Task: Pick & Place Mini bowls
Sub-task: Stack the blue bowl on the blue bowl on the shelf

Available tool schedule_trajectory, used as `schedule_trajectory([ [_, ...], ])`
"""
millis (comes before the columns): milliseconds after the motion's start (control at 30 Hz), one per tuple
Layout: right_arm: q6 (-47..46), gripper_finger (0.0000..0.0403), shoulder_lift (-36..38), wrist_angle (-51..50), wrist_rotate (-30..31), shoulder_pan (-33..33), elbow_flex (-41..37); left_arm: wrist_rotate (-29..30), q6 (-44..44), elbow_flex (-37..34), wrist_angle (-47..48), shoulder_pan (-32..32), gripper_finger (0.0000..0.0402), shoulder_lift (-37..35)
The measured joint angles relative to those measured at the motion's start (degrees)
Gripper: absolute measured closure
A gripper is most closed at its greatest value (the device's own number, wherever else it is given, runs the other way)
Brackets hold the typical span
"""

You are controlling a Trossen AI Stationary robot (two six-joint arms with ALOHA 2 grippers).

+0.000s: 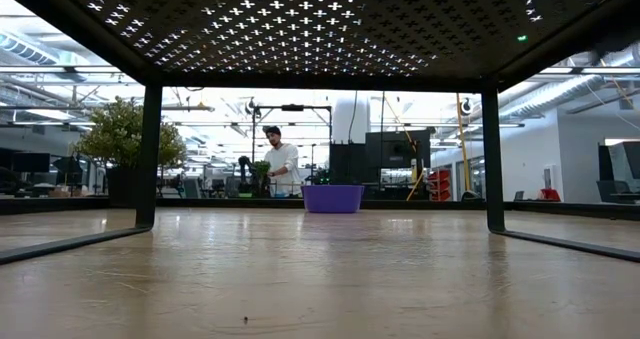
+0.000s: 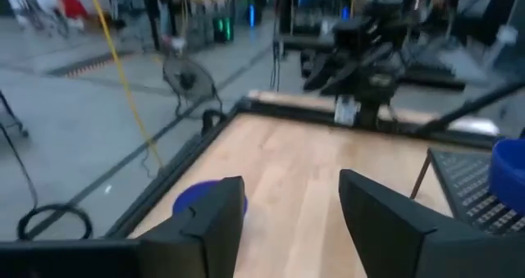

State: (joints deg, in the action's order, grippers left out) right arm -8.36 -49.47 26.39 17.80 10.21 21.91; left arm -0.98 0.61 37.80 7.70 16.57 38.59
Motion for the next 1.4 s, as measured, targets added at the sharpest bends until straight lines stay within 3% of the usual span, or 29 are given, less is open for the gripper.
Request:
schedule_trajectory([
  [133, -5.7, 0.0266, -6.2, -14.4, -6.6, 5.3, 10.5, 1.0, 0.3, -9.9, -7.5, -0.2, 0.0204, -8.4],
  [300, -5.6, 0.0266, -20.0, -36.8, -12.3, 12.2, 30.8, 8.1, -0.1, -14.9, -9.9, -0.1, 0.0197, -13.0],
  [467, -4.6, 0.0266, -35.3, -48.4, -24.3, 18.7, 46.9, 9.6, 1.4, -16.0, -8.8, -0.1, 0.0187, -12.8],
  [567, -4.6, 0.0266, -43.3, -50.4, -26.9, 20.3, 52.1, 8.1, 0.8, -16.1, -8.7, -0.1, 0.0187, -11.7],
  [867, -6.0, 0.0266, -54.7, -50.0, -25.8, 20.9, 55.2, 7.5, 1.0, -16.1, -8.8, -0.2, 0.0206, -11.1],
  [1400, -7.5, 0.0266, -59.9, -46.8, -17.6, 20.8, 55.2, 7.0, 0.6, -16.1, -8.7, -0.2, 0.0209, -11.1],
])
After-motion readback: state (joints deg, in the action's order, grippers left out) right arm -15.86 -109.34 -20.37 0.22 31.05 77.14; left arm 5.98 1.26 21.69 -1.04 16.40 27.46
